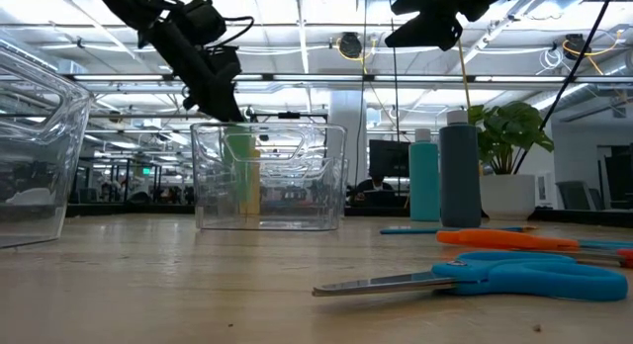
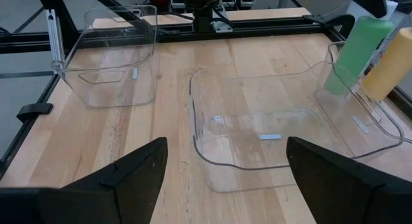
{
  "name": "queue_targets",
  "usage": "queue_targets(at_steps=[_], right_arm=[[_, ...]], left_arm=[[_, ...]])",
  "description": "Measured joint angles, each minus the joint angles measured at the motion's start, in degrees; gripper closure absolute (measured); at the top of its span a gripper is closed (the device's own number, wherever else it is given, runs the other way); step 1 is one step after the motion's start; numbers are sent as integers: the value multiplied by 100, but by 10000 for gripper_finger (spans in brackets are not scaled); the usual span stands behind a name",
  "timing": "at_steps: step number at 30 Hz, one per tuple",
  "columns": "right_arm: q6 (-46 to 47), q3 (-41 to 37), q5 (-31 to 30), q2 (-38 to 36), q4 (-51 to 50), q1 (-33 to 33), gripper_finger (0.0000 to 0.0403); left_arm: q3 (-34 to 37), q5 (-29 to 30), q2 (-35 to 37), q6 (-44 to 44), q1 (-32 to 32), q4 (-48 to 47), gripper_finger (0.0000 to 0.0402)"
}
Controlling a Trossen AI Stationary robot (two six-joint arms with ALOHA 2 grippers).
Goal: Pick & Place Paint Supplies
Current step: Put the green paint bottle into the top transparent bin
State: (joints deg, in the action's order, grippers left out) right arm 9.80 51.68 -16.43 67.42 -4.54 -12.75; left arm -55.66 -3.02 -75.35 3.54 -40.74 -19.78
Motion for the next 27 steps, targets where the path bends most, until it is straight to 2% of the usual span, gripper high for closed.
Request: queue_targets(at_steps=[7, 20, 27], right_arm=[[0, 0, 0, 0, 0, 0, 92], [-13, 0, -1, 0, 0, 0, 92], [-13, 0, -1, 0, 0, 0, 92]], left_arm=[[225, -38, -46, -3, 1, 215, 280], [236, -49, -46, -67, 31, 209, 280], [231, -63, -46, -86, 36, 236, 193]])
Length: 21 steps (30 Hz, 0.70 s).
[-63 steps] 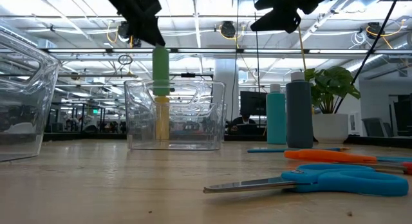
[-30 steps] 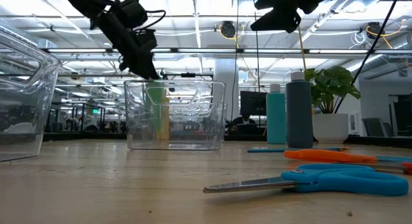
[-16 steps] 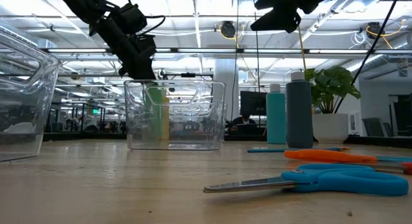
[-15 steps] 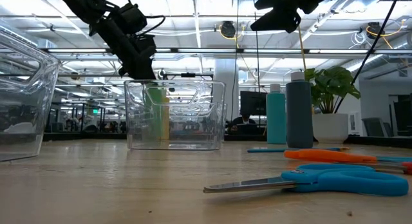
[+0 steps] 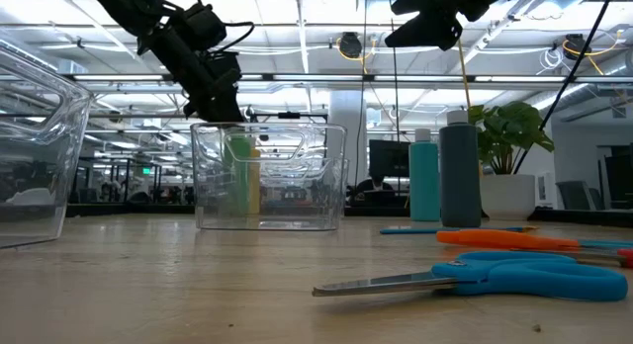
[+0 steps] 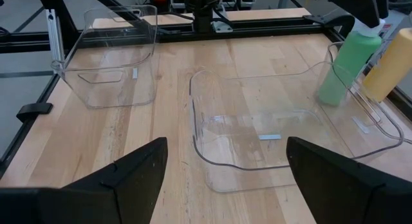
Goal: Pick & Place Paint Supplies
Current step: Put the green paint bottle into the top transparent bin, then put the blue paint bottle into the top transparent bin
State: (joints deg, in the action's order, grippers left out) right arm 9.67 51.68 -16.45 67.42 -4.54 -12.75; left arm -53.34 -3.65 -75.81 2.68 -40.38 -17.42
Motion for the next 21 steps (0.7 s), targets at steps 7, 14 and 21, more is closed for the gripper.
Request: queue_targets(at_steps=[7, 14, 21], right_arm=[[0, 0, 0, 0, 0, 0, 92], [-2, 0, 0, 0, -3, 0, 92], [7, 4, -15, -105, -277, 2, 92]], left_arm=[[0, 57, 0, 9, -2, 1, 173], [-203, 117, 222, 159, -9, 121, 178], [-323, 125, 740, 129, -9, 97, 174]])
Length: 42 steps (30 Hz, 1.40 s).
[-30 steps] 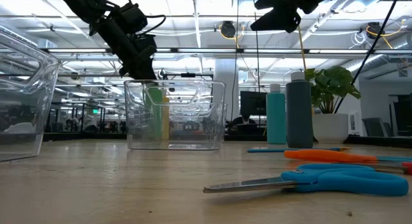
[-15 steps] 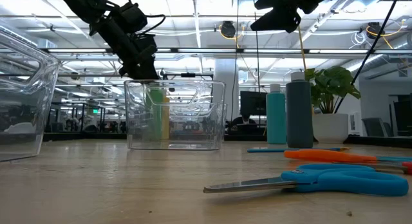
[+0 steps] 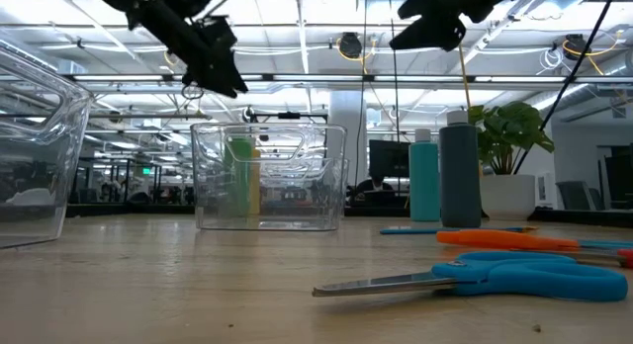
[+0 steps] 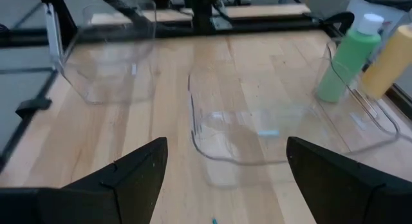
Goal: Pick & Place Paint Supplies
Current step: Put the blue paint bottle into the top transparent bin
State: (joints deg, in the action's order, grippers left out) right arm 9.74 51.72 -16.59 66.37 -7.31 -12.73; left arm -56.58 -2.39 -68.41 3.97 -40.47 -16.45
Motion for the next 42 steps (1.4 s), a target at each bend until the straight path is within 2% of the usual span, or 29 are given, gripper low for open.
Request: queue_targets(at_steps=[6, 14, 17, 21, 24, 29, 34, 38, 42], right_arm=[[270, 0, -633, -233, -756, -2, 92], [291, 0, -2309, -299, -1013, -2, 92], [252, 0, -2888, -304, -1034, 35, 92], [143, -4, -3120, -422, -1038, 363, 92], [133, -4, -2731, -543, -1093, 946, 92], [146, -4, -1115, -617, -1225, 2545, 96], [157, -15, -217, -471, -1314, 3692, 106], [118, -15, 165, -251, -1279, 3954, 114], [111, -15, -103, 23, -1266, 3972, 119]], left_arm=[[-2, 0, 501, 1, 0, 10, 182], [1, -114, 877, 54, -9, -489, 184], [216, -541, 1127, 321, -31, -448, 187], [688, -1151, 1464, 538, -150, -15, 188], [1156, -1198, 1789, 511, -343, 378, 188], [1747, -1107, 2158, 253, -621, 1013, 188], [1998, -1106, 2161, 95, -660, 1193, 188], [2009, -1106, 2054, 138, -627, 1205, 188], [2011, -1106, 2027, 122, -627, 1218, 188]])
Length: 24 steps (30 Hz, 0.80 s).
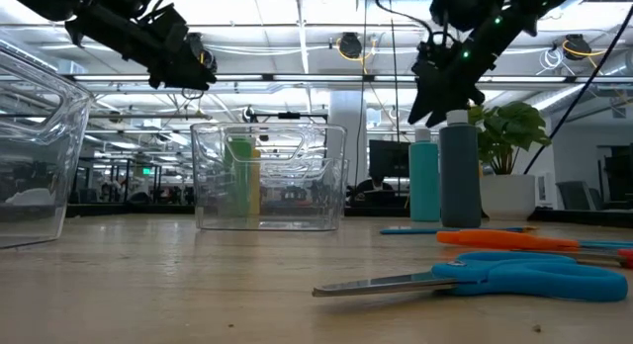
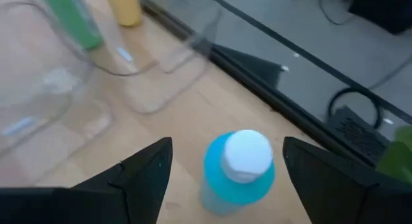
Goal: Pick & Place Paint Supplies
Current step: Put the blue paint bottle into the top transparent bin
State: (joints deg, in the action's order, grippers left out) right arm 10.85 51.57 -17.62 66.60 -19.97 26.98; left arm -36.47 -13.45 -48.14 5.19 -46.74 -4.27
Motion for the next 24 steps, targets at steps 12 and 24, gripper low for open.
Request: queue_targets(at_steps=[12, 24], right_arm=[[44, 0, -193, 442, 10, 4, 149], [46, 4, -191, 436, 65, 4, 291]], left_arm=[[0, -1, 2, -127, 4, -13, 188], [0, -4, 2, -144, 4, -13, 188]])
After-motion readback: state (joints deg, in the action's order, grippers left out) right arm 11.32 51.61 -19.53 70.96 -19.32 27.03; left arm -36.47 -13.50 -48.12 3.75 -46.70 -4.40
